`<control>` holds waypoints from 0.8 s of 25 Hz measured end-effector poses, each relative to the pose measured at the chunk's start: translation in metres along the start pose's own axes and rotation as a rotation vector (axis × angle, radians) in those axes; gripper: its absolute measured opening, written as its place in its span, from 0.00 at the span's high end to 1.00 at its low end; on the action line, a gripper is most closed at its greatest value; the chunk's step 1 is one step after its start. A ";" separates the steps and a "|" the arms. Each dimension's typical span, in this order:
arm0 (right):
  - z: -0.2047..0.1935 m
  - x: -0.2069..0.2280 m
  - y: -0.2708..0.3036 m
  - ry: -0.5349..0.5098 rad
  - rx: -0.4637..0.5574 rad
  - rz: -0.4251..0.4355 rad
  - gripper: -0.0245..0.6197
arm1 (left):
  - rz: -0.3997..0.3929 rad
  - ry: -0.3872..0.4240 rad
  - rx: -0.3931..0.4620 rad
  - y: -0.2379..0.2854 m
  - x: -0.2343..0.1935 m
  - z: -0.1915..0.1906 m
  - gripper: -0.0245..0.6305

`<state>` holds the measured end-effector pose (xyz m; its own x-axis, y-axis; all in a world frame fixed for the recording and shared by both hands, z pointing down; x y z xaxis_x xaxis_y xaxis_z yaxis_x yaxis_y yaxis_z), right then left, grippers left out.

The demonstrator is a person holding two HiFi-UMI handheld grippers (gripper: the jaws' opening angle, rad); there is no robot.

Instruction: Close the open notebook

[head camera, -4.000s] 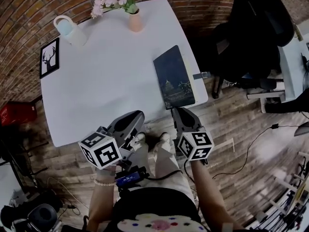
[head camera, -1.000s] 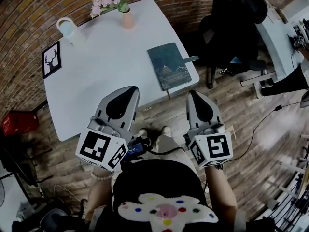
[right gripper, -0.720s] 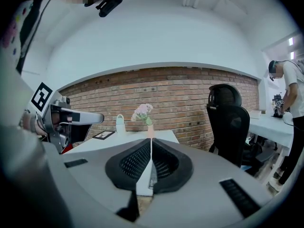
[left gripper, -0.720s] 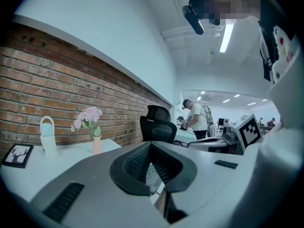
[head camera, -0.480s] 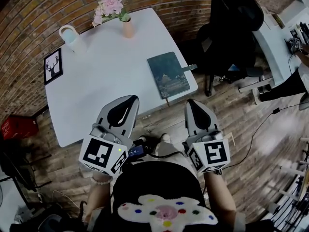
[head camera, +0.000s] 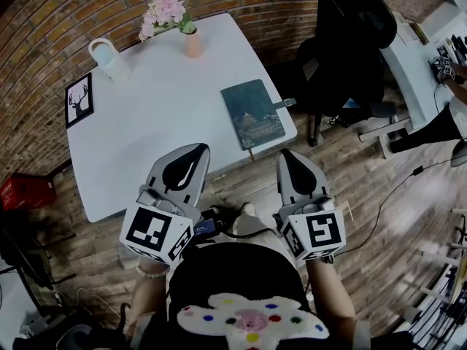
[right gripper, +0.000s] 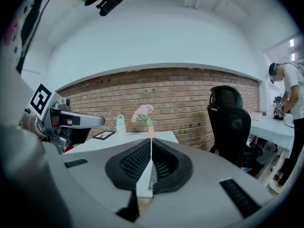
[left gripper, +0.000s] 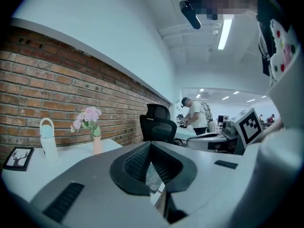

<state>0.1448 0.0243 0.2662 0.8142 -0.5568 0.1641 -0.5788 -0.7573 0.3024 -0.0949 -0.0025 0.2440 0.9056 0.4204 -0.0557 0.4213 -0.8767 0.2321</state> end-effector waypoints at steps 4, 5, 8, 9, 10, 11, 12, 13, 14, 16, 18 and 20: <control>0.000 0.000 0.001 -0.021 0.044 0.014 0.90 | -0.001 0.002 -0.004 0.000 0.001 0.000 0.94; -0.001 0.001 0.000 -0.023 0.042 0.016 0.90 | -0.002 0.003 -0.003 0.000 0.002 0.000 0.94; -0.004 0.002 -0.002 -0.021 0.033 0.017 0.90 | -0.002 0.005 0.002 0.000 0.004 0.000 0.94; -0.005 0.002 -0.003 -0.025 0.039 0.019 0.90 | -0.001 0.006 0.002 0.000 0.005 0.000 0.94; -0.006 0.002 -0.003 -0.028 0.041 0.022 0.90 | -0.001 0.007 0.001 -0.001 0.006 -0.001 0.94; -0.007 0.002 -0.003 -0.026 0.035 0.023 0.90 | -0.001 0.007 0.000 -0.001 0.006 -0.002 0.94; -0.008 0.002 -0.003 -0.024 0.028 0.024 0.90 | -0.002 0.007 -0.001 -0.001 0.007 -0.002 0.94; -0.009 0.002 -0.002 -0.026 0.027 0.028 0.90 | -0.002 0.006 -0.002 -0.001 0.006 -0.003 0.94; -0.010 0.002 -0.001 -0.030 0.028 0.032 0.90 | -0.003 0.006 -0.002 -0.001 0.006 -0.003 0.94; -0.011 0.002 -0.001 -0.028 0.020 0.033 0.90 | -0.003 0.005 -0.004 -0.002 0.006 -0.003 0.94; -0.013 0.001 -0.001 -0.020 0.012 0.029 0.90 | -0.003 0.007 -0.008 -0.003 0.006 -0.003 0.94; -0.015 0.000 -0.002 -0.013 0.004 0.027 0.90 | -0.005 0.010 -0.015 -0.004 0.006 -0.003 0.94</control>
Point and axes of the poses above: the fingertips, and each gripper's own axes: y forward along the fingers, x to its right, z out of its top, the point moved 10 cm from there along -y, backward along the fingers, and after that the axes turned 14 degrees about z, right-handed, at the moved point
